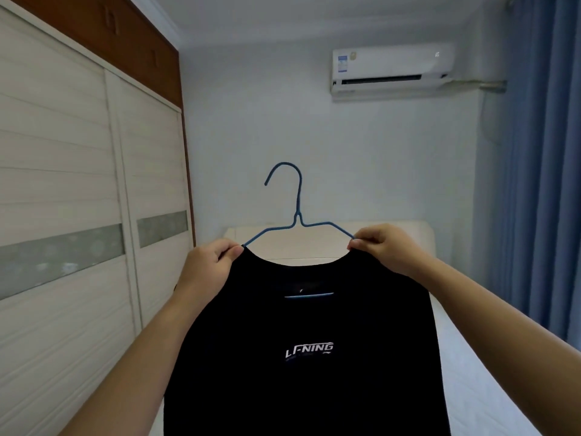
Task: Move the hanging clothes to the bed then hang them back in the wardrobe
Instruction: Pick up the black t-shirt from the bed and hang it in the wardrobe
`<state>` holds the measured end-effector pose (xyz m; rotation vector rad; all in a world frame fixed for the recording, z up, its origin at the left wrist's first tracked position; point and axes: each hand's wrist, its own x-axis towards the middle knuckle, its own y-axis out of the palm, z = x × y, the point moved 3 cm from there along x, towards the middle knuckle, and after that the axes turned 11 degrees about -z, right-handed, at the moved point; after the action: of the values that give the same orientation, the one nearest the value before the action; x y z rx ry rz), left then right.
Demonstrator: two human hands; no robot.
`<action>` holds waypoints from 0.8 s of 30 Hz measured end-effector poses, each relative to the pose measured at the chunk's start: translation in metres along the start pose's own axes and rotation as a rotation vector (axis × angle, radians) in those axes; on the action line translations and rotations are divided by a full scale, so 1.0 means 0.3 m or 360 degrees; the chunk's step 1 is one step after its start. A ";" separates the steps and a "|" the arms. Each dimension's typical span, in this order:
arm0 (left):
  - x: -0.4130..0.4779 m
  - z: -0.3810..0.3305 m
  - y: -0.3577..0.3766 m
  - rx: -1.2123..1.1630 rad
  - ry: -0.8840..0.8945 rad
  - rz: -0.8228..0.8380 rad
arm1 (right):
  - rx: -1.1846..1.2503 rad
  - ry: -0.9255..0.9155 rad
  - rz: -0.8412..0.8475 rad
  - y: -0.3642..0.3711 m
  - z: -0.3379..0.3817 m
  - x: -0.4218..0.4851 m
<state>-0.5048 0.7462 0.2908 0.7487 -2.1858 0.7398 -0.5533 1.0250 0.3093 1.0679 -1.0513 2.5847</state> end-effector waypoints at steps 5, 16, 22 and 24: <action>-0.005 -0.010 -0.022 -0.0051 0.0003 0.0014 | 0.0020 -0.0067 -0.0012 0.005 0.039 0.020; -0.025 0.016 -0.091 0.0282 0.0213 0.0033 | 0.0118 -0.0046 -0.0016 0.008 0.071 -0.003; -0.079 0.016 -0.228 0.0438 0.0270 -0.0350 | -0.0003 -0.0191 0.0150 0.031 0.088 -0.068; -0.108 0.036 -0.279 0.0515 0.0224 -0.0418 | -0.0006 -0.0184 0.0190 0.065 0.071 -0.093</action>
<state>-0.4328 0.6921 0.2833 1.0875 -1.8177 0.9873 -0.5284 0.9997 0.2905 1.2021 -1.1801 2.6389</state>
